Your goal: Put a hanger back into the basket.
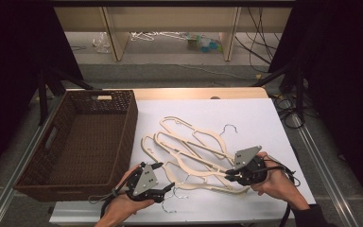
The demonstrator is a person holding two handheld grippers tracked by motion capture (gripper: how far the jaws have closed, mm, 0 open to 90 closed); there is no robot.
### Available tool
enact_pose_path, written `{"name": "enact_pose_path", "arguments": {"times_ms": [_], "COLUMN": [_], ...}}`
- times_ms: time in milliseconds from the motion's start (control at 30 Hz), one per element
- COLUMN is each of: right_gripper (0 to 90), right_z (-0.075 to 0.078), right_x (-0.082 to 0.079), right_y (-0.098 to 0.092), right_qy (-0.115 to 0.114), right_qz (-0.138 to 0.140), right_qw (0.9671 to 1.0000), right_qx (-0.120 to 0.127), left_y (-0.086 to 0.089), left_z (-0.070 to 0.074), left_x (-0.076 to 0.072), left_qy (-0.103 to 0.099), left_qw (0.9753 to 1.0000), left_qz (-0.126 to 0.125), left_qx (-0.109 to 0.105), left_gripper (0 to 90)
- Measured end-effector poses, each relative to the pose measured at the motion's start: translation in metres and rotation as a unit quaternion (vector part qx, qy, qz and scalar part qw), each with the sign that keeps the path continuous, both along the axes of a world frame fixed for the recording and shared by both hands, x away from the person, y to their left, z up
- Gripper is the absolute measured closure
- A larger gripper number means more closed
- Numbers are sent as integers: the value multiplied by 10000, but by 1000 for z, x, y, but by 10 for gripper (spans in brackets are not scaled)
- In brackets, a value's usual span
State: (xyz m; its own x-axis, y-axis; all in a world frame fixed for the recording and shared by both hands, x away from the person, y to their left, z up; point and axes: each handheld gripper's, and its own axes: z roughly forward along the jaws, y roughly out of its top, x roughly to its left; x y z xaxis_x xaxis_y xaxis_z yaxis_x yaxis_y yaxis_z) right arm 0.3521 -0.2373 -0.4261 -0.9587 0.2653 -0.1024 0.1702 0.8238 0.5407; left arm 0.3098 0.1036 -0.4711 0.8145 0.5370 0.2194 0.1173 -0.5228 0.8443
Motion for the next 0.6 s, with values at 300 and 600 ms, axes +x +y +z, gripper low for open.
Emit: {"name": "enact_pose_path", "arguments": {"times_ms": [300,600], "right_gripper": [795,794], "right_z": [4,3], "right_x": [-8,-9], "right_y": [-1,1], "right_qy": [30,33], "right_qz": [29,173], "right_qw": [10000,9998], "right_qx": [-26,-11], "left_y": [-17,-34], "left_z": [-11,-16], "left_x": [18,29], "left_qy": [-192,-726], "left_qw": [9981,9922], "left_qz": [-134,-548], "left_qx": [577,855], "left_gripper": [311,385]}}
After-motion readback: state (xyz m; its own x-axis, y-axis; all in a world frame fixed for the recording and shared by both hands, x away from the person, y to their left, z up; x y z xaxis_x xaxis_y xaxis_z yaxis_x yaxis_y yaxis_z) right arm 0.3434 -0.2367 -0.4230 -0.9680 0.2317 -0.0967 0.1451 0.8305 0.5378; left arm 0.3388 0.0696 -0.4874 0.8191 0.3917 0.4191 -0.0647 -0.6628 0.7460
